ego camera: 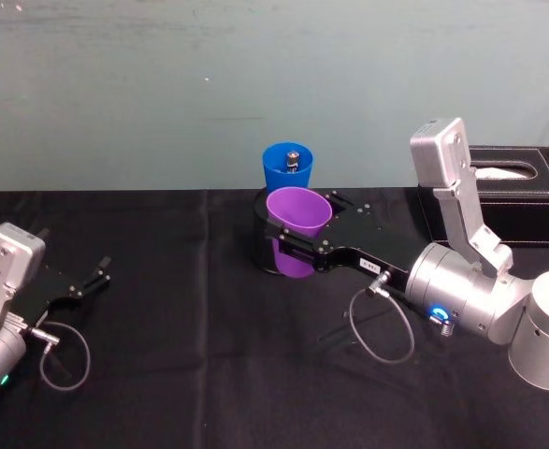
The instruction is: Pick up one cup with a gripper and tap it against the other cup.
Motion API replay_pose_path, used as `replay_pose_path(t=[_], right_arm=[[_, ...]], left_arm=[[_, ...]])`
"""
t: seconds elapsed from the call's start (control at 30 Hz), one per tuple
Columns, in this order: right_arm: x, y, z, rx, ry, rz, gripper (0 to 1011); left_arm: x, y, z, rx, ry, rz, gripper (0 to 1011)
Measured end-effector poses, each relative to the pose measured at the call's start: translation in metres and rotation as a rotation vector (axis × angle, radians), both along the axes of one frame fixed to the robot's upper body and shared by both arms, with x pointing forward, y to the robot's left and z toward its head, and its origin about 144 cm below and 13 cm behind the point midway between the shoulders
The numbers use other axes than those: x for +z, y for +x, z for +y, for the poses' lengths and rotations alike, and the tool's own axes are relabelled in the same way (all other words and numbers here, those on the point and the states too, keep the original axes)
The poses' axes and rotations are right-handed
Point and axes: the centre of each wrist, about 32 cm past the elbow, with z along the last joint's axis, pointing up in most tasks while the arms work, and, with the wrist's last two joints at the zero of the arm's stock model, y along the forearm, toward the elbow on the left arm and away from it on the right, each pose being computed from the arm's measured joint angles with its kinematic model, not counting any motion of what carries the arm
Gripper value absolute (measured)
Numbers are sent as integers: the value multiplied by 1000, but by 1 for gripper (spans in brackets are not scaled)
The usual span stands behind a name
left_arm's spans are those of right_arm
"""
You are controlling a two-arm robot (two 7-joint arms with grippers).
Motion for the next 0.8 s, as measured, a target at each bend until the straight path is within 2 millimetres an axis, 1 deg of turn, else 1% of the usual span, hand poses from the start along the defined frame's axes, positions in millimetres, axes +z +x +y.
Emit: replay_pose_path(t=[0.8], right_arm=[[0, 0, 0, 0, 0, 0, 735]], left_arm=[[0, 0, 0, 0, 0, 0, 1000]])
